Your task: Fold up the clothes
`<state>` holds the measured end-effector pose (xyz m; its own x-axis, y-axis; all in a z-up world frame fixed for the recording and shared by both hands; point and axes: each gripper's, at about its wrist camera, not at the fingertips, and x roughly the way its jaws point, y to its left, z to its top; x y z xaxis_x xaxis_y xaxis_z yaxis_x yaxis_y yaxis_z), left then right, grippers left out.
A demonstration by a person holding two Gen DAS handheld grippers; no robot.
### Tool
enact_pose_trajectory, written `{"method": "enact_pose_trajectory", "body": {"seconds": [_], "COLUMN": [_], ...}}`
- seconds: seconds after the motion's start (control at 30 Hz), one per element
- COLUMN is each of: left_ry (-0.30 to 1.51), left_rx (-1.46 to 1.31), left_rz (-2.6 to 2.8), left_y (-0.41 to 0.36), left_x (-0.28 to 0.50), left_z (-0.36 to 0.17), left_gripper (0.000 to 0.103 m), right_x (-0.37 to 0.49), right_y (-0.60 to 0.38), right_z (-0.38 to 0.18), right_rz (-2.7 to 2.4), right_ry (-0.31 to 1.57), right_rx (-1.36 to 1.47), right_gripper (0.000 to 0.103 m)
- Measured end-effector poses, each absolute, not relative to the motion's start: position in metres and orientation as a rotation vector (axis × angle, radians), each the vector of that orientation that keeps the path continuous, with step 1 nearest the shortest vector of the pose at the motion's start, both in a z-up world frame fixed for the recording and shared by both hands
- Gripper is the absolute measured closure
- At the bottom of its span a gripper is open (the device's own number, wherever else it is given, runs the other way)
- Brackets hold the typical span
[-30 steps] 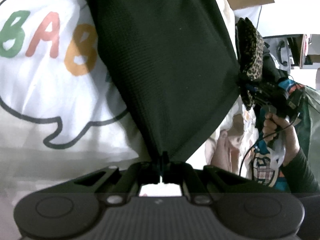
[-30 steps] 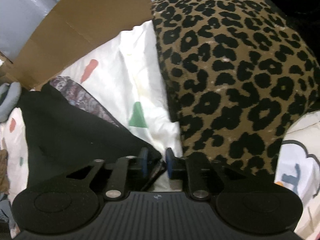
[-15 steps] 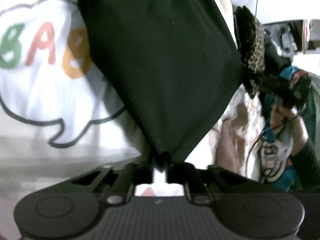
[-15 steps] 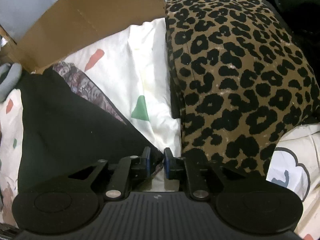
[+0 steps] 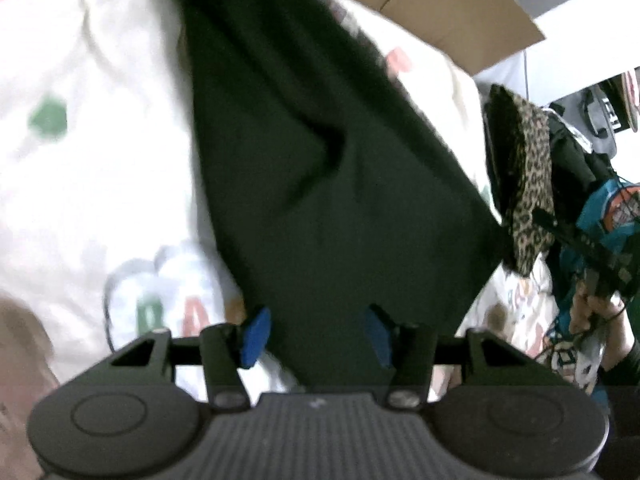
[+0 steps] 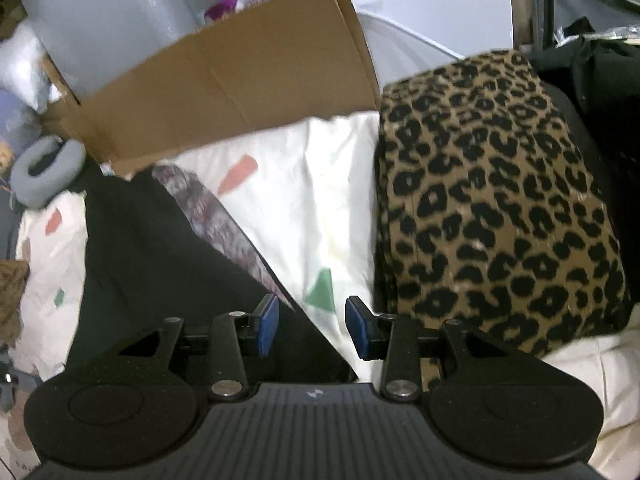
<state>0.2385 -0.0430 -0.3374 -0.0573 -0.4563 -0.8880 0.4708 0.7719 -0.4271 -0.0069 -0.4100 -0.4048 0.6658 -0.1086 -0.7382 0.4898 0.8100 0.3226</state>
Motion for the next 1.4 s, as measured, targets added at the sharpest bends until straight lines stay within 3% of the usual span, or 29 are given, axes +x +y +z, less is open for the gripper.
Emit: {"method": "enact_pose_trajectory", "body": {"seconds": [0.23, 0.83, 1.27, 1.4], "left_ry": [1.329, 1.185, 1.201, 1.214], "left_rx": [0.031, -0.076, 0.003, 0.037], "left_rz": [-0.727, -0.565, -0.507, -0.472], "left_y": [-0.074, -0.168, -0.237, -0.248], "left_x": [0.291, 0.4, 0.432, 0.439], "left_z": [-0.299, -0.267, -0.305, -0.322], "left_gripper": [0.047, 0.054, 0.054, 0.059], "right_x": [0.007, 0.058, 0.127, 0.147], "right_y": [-0.403, -0.403, -0.377, -0.374], "right_z": [-0.402, -0.396, -0.412, -0.42], "right_rz": [-0.343, -0.342, -0.238, -0.238], "right_ry": [0.697, 0.567, 0.651, 0.674], "right_rx": [0.551, 0.591, 0.492, 0.473], "right_gripper": [0.059, 0.063, 0.063, 0.063]}}
